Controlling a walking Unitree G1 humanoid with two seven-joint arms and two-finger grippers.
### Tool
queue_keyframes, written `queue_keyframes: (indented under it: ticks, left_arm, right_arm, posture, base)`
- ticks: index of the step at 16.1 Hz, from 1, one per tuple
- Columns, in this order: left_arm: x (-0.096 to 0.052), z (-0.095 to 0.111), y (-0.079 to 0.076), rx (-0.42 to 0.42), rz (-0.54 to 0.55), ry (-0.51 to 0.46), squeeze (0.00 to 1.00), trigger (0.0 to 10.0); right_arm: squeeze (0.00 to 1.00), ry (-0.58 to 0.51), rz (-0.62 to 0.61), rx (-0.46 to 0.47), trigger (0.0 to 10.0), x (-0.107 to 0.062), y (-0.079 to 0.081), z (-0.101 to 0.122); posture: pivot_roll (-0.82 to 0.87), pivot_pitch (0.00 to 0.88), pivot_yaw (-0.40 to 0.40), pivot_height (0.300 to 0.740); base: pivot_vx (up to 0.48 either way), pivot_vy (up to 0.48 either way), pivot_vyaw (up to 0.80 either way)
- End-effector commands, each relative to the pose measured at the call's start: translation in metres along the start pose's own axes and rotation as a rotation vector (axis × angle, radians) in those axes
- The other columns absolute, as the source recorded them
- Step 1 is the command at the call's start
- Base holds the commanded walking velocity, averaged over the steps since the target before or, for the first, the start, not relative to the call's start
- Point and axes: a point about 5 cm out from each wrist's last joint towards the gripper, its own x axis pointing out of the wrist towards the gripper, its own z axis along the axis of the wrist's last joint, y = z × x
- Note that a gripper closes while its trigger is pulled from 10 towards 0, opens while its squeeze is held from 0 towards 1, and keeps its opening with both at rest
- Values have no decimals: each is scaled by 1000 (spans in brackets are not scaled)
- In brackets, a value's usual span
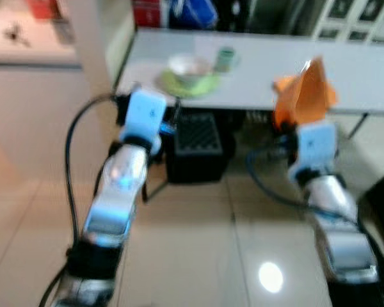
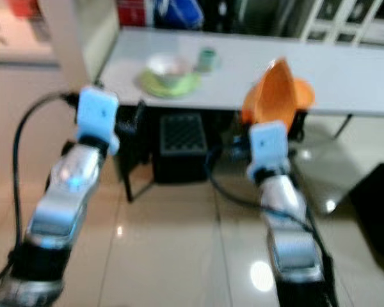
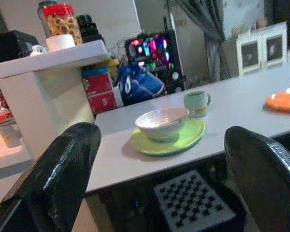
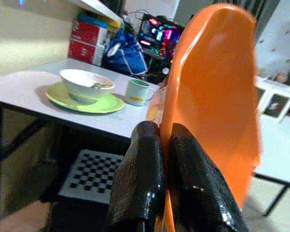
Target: Setting the table
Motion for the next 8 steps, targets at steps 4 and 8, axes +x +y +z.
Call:
queue_keyframes:
  ticks: [4, 8]
  left_arm:
    - [4, 2, -7, -6, -18, -7, 0, 10000]
    - [4, 4, -5, -13, -24, -24, 0, 10000]
  right_arm:
    - [0, -36, -42, -20, 10000, -3, -10, 10]
    - [0, -28, -38, -23, 10000, 1, -5, 9]
  posture:
    - [-30, 0, -7, 740]
    - [-17, 0, -8, 740]
  base:
    - [0, -363, 0]
    - [0, -364, 0]
